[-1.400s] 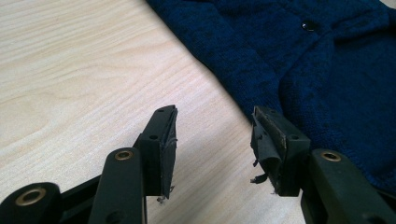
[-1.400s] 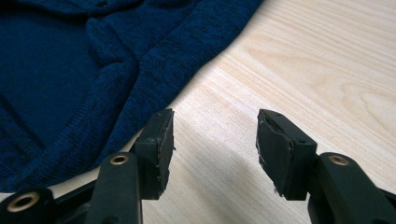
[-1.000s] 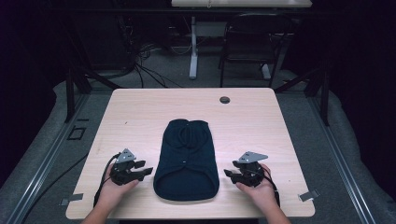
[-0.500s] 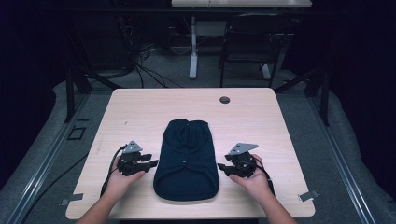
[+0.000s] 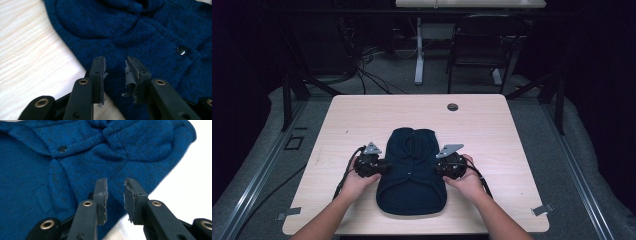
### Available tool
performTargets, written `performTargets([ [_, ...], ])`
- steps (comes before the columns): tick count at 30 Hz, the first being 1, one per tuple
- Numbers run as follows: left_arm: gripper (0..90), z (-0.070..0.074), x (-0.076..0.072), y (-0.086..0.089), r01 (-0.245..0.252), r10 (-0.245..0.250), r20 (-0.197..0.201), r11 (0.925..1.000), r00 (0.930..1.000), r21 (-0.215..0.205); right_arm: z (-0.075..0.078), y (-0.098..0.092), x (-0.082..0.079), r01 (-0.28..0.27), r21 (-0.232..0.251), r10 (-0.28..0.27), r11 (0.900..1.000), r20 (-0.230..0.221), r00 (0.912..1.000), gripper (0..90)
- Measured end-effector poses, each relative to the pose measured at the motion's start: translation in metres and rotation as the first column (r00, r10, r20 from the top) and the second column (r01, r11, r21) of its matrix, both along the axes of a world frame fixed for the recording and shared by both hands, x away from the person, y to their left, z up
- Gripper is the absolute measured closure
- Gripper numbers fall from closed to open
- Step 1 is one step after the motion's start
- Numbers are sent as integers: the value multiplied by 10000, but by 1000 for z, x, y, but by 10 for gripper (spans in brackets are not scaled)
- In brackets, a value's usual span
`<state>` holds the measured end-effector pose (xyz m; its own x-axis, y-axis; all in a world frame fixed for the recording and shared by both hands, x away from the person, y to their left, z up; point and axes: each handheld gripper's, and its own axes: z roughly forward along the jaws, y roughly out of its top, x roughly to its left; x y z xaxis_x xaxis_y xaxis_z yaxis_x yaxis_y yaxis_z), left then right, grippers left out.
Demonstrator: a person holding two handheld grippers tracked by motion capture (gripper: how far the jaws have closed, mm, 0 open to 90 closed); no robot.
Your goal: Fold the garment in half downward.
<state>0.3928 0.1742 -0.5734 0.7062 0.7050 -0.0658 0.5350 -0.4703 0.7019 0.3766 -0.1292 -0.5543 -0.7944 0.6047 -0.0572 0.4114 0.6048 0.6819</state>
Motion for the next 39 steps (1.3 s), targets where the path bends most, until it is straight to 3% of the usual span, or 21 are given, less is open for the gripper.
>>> performTargets([
  [7,731,-2,1,-1,100,-100,4,9999,10000,59,-13,9,5,-203,-567,190,9982,-219,9996,799],
  [12,739,-2,0,-2,187,-188,43,9997,9998,185,-13,8,5,-247,-548,230,9982,-327,9992,823],
  [23,742,0,-12,-8,702,-700,-55,9964,9975,479,-13,5,-9,-619,-714,584,9955,-502,9970,835],
  [29,737,2,-20,-14,1107,-1099,-147,9911,9938,737,-12,0,-19,-874,-773,833,9932,-538,9951,833],
  [34,737,3,-28,-19,1254,-1229,-393,9897,9916,693,-10,-3,-28,-1101,-983,1039,9891,-652,9924,830],
  [39,713,6,-30,-21,1469,-1427,-564,9859,9882,800,-9,-7,-31,-1121,-891,1045,9897,-852,9909,800],
])
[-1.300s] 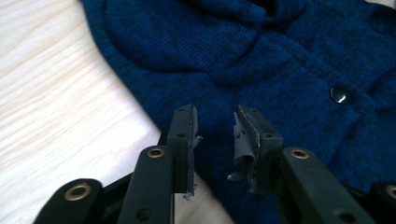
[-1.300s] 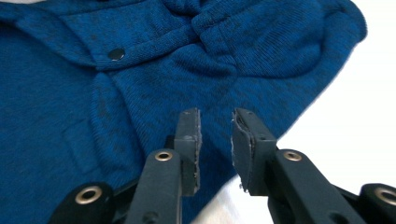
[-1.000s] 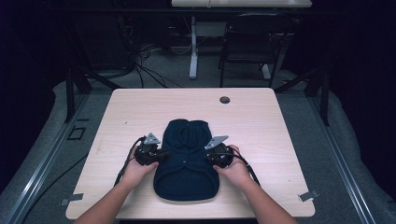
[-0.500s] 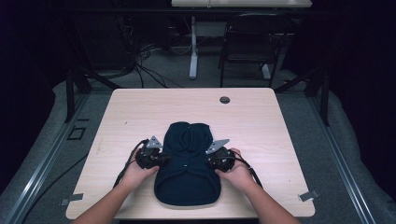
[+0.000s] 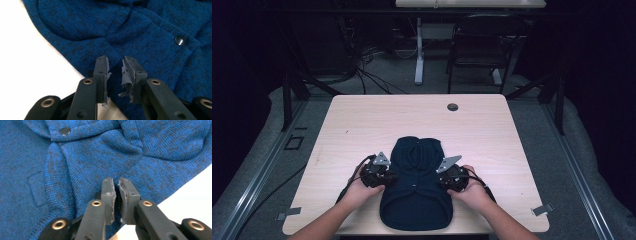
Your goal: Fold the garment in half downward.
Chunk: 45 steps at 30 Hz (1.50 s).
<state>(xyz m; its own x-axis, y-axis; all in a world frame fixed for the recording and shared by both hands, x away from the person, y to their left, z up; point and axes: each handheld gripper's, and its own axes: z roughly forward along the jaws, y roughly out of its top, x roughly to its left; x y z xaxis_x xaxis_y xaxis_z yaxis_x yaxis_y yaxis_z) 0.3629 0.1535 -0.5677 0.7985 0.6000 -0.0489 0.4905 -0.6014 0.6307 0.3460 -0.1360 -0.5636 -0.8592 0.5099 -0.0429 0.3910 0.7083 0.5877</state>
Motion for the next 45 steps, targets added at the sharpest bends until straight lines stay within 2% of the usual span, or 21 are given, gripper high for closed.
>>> performTargets([
  [2,703,4,2,-1,69,-69,21,9999,10000,105,3,-1,2,-52,-90,52,9999,-14,10000,774],
  [4,688,11,5,-2,101,-101,53,9999,9999,-9,11,-2,6,8,38,-9,10000,125,9999,767],
  [5,687,19,10,-3,121,-121,234,9999,9997,27,15,-3,9,0,-43,1,10000,224,9997,767],
  [6,684,19,10,-3,121,-121,234,9999,9997,27,15,-3,9,0,-43,1,10000,224,9997,767],
  [7,681,24,14,-4,115,-114,302,9999,9995,-27,23,-2,16,5,-46,-3,10000,263,9997,762],
  [9,677,32,24,-5,68,-65,416,9999,9991,-75,26,-2,20,68,-51,-66,10000,327,9994,760],
  [11,669,38,35,-5,10,-2,484,9998,9988,-177,35,-1,34,195,-40,-194,9998,411,9990,756],
  [12,669,43,46,-5,-41,50,443,9998,9990,-205,38,0,39,209,-75,-206,9998,410,9989,756],
  [16,668,48,60,-6,-121,127,557,9999,9984,-110,43,4,53,216,-163,-207,9996,549,9983,750],
  [18,668,50,69,-7,-140,141,662,9999,9977,-20,47,7,61,56,-259,-38,9996,702,9975,746],
  [19,670,51,77,-8,-116,116,710,9999,9974,-1,50,9,70,16,-411,19,9992,850,9964,746],
  [22,684,50,84,-9,-91,89,688,10000,9976,20,53,14,83,18,-605,43,9982,1000,9950,747],
  [23,688,50,90,-11,26,-26,803,10000,9968,10,53,15,88,-3,-693,78,9976,1073,9942,747],
  [28,691,46,103,-18,190,-214,901,9994,9957,277,50,21,104,-4,-1077,132,9942,1187,9928,740],
  [29,690,45,106,-19,162,-189,962,9995,9952,281,49,22,108,101,-1046,7,9945,1031,9947,739],
  [31,685,42,112,-21,132,-165,948,9993,9954,346,46,24,114,218,-1311,-74,9911,1097,9939,742],
  [35,680,36,123,-23,166,-225,965,9979,9951,618,41,28,125,361,-1430,-212,9891,1047,9943,736],
  [37,680,32,130,-23,-69,-9,1014,9970,9948,767,35,28,130,351,-1416,-213,9893,975,9950,716],
  [40,675,28,134,-23,-283,186,976,9947,9950,989,27,26,136,569,-1914,-390,9799,956,9947,701],
  [42,671,26,137,-25,-427,323,1019,9938,9943,1023,25,24,139,719,-1727,-570,9823,895,9944,686],
  [45,661,21,139,-28,-389,280,1042,9938,9942,1042,24,23,141,677,-1590,-531,9850,939,9942,676],
])
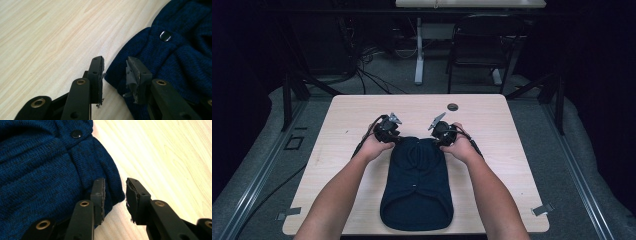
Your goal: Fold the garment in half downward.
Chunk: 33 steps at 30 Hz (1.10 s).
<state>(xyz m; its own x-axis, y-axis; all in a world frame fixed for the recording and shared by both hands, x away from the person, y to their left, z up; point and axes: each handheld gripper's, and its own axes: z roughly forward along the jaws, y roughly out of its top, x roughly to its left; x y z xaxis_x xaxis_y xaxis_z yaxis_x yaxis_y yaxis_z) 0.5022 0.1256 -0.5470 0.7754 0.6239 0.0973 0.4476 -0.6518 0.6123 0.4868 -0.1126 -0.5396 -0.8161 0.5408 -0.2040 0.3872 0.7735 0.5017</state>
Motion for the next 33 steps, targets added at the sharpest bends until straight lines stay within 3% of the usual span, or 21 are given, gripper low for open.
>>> performTargets([
  [3,641,-3,1,-2,-56,56,35,9999,10000,86,-2,0,1,61,-4,-61,10000,-11,10000,659],
  [5,606,-6,0,-5,-67,62,114,9992,9999,407,-5,0,3,217,-166,-220,9996,-142,9997,639],
  [13,603,-10,-2,-9,103,-112,108,9969,9999,781,-11,7,4,173,-579,-179,9982,-110,9998,625],
  [16,604,-11,-2,-9,100,-108,105,9969,9999,780,-11,7,3,204,-595,-215,9980,-176,9996,658],
  [22,651,-13,-4,-7,7,-5,-84,9996,10000,274,-12,12,-2,53,-839,-54,9965,-7,10000,738],
  [33,789,-13,-6,-10,163,-156,-208,9992,9997,363,-13,14,-4,57,-978,-44,9952,128,9999,788],
])
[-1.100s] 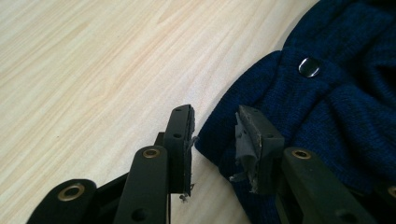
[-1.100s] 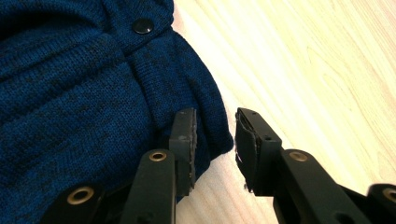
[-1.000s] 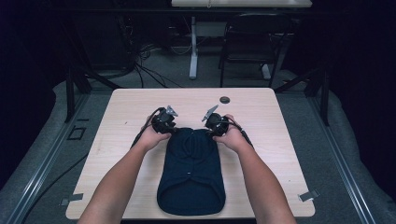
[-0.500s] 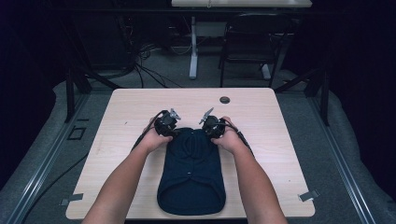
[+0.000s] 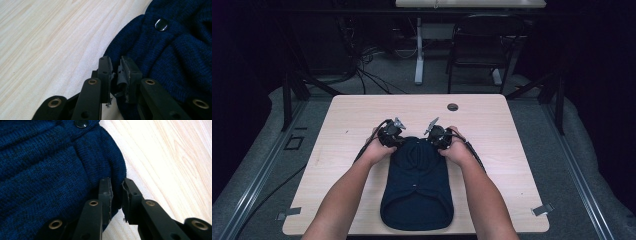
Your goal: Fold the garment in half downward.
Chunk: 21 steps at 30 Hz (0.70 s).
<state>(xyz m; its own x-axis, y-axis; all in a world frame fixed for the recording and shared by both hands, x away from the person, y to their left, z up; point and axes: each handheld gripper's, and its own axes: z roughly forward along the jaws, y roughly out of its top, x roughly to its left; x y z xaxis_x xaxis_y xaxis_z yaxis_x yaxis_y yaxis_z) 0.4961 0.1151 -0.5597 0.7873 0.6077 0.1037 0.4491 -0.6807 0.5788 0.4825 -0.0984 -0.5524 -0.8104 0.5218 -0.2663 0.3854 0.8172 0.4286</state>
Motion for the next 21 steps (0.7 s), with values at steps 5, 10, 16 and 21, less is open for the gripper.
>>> performTargets([
  [5,830,0,0,0,-3,3,12,10000,10000,0,0,-2,0,-9,128,10,9999,-79,10000,802],
  [10,841,1,0,1,34,-35,72,10000,10000,61,1,-3,0,-27,69,27,10000,-11,10000,806],
  [16,854,4,-3,0,102,-107,172,9995,9998,301,4,-6,-3,-59,183,58,9998,43,10000,815],
  [21,856,10,-8,3,248,-263,340,9987,9991,454,11,-7,-9,-397,218,389,9990,346,9986,822],
])
